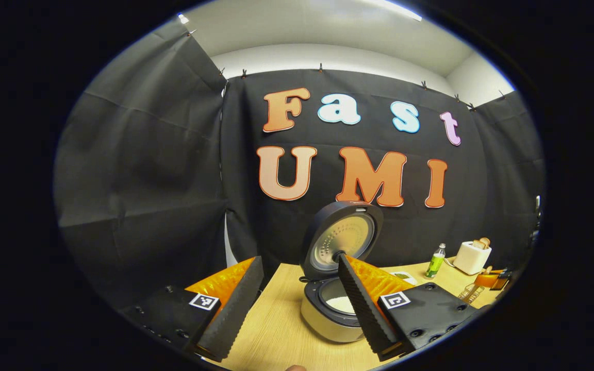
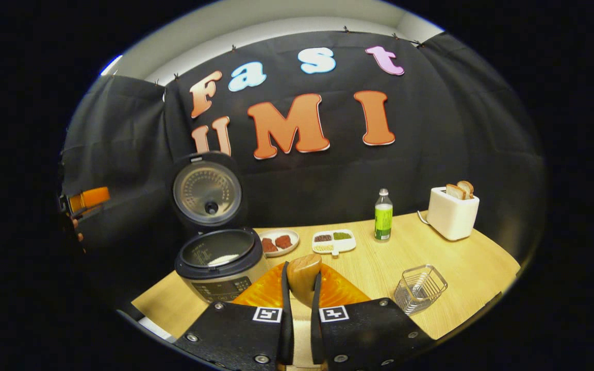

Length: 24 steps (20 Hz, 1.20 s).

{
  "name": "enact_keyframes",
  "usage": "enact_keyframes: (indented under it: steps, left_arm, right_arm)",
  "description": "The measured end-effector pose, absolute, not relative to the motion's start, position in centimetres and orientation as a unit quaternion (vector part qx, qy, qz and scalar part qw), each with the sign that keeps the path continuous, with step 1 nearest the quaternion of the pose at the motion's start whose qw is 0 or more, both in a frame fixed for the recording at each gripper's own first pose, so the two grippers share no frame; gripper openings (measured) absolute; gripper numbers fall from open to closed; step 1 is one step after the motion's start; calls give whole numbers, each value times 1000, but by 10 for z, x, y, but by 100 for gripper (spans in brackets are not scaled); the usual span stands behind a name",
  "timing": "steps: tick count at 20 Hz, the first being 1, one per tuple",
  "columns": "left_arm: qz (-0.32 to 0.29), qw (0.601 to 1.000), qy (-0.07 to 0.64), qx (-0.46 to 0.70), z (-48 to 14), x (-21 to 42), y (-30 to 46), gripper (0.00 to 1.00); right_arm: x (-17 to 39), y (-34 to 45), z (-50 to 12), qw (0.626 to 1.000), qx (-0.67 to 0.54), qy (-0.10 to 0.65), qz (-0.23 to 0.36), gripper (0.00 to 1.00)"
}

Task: Close the left gripper, press the button to open the rice cooker; take a wooden spoon from the chopstick holder with the right hand, scoop a spoonful of rice and pour it into the rice cooker, then put the wooden spoon back into the chopstick holder.

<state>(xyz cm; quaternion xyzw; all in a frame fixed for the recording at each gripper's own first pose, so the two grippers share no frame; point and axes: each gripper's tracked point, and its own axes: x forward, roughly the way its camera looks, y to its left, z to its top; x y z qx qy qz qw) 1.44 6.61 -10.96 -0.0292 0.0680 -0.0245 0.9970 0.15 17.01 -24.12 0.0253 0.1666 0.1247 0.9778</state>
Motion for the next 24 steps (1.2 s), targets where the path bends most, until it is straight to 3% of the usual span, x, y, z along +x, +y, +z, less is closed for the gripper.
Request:
enact_keyframes:
  steps: [2,10,17,24]
  left_arm:
    - [-28,996,71,-35,-115,14,66,100]
    - [-35,996,75,-37,-120,17,71,94]
    - [-34,996,76,-39,-122,18,75,95]
    - [-30,996,80,-27,-123,23,71,94]
  right_arm:
    - [-5,172,-256,977,-2,176,119,12]
    - [-26,182,-286,970,-92,201,102,12]
    - [-28,177,-287,971,47,226,57,12]
    - [-25,176,-291,940,239,239,39,12]
